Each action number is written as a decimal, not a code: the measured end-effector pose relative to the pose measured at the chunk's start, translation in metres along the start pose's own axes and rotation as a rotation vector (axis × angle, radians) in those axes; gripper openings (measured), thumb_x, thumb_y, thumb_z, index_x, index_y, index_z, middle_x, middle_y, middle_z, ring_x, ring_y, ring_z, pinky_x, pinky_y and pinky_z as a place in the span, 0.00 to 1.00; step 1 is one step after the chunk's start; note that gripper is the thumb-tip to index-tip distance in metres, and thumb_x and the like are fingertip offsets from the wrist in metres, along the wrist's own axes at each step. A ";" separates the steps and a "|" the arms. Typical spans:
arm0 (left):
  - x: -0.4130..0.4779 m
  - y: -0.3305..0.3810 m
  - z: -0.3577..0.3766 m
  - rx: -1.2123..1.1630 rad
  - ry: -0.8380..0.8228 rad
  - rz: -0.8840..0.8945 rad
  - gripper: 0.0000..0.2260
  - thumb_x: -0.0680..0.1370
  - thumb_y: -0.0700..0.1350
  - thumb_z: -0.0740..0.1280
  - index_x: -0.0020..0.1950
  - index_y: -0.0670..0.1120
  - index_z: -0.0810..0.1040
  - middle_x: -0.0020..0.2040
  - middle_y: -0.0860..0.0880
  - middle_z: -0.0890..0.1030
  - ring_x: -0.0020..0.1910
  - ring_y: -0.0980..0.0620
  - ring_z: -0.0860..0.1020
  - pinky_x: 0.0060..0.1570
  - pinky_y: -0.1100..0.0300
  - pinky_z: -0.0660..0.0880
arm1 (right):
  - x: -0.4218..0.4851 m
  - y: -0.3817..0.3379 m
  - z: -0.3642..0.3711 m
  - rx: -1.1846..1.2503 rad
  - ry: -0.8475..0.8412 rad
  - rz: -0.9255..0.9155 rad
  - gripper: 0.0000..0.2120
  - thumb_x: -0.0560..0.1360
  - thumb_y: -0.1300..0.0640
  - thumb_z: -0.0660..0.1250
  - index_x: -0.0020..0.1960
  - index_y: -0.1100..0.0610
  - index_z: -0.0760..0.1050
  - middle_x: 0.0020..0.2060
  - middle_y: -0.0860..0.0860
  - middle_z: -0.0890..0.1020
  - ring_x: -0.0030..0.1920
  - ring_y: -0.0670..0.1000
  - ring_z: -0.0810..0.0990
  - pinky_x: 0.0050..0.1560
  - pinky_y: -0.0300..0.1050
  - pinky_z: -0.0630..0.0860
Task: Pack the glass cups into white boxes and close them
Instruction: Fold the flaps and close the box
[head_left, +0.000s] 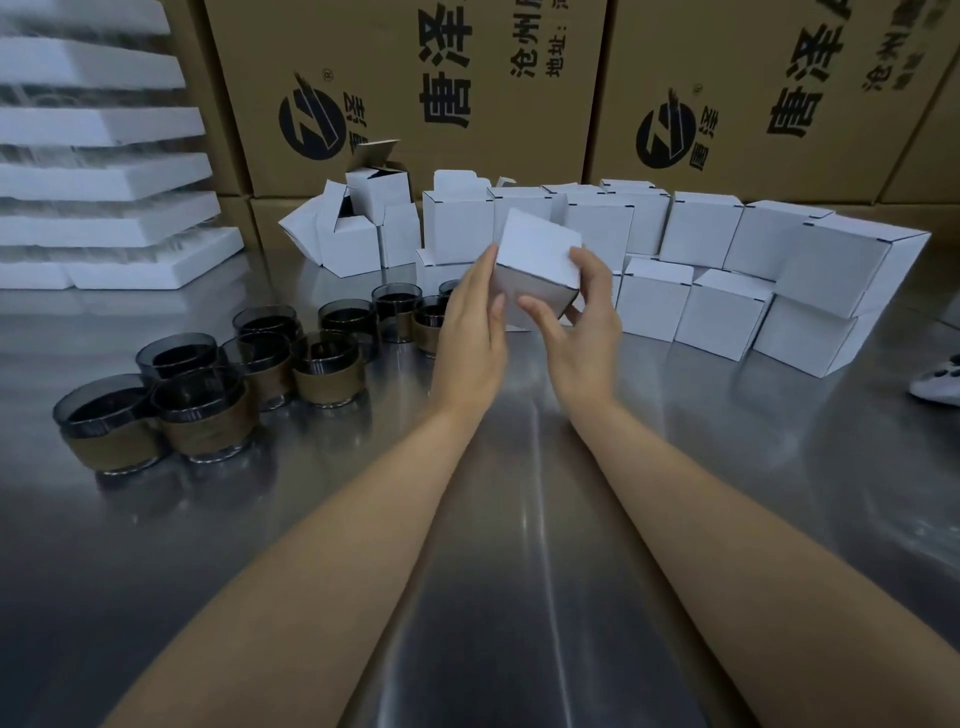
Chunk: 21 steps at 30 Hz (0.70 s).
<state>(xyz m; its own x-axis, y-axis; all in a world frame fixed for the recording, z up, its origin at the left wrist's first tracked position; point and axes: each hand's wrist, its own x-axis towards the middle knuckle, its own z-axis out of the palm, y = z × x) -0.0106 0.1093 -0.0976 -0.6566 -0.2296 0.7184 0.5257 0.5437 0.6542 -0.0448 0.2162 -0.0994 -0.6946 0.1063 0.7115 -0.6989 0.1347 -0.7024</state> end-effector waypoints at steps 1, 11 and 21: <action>0.005 -0.005 0.005 0.003 0.024 0.008 0.20 0.83 0.39 0.57 0.76 0.42 0.62 0.73 0.45 0.69 0.72 0.50 0.66 0.69 0.63 0.63 | 0.006 0.004 0.005 0.019 0.035 0.007 0.28 0.72 0.57 0.75 0.67 0.58 0.67 0.64 0.52 0.72 0.61 0.36 0.71 0.61 0.43 0.76; 0.043 -0.040 0.032 0.009 0.033 0.019 0.24 0.83 0.36 0.54 0.79 0.43 0.52 0.76 0.43 0.63 0.74 0.50 0.63 0.65 0.79 0.57 | 0.037 0.041 0.037 -0.091 0.107 -0.141 0.23 0.75 0.60 0.64 0.69 0.60 0.64 0.62 0.50 0.69 0.64 0.50 0.71 0.65 0.47 0.73; 0.042 -0.033 0.036 0.011 -0.134 -0.096 0.34 0.82 0.37 0.58 0.77 0.39 0.37 0.79 0.40 0.42 0.79 0.46 0.50 0.75 0.55 0.54 | 0.037 0.036 0.036 -0.358 0.105 -0.203 0.23 0.71 0.73 0.61 0.66 0.64 0.70 0.58 0.61 0.72 0.58 0.58 0.72 0.61 0.52 0.72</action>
<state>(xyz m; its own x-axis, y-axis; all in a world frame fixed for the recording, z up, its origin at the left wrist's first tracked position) -0.0752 0.1111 -0.0982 -0.7702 -0.1716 0.6143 0.4514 0.5337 0.7151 -0.1016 0.1894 -0.0990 -0.5147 0.1393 0.8460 -0.7039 0.4946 -0.5098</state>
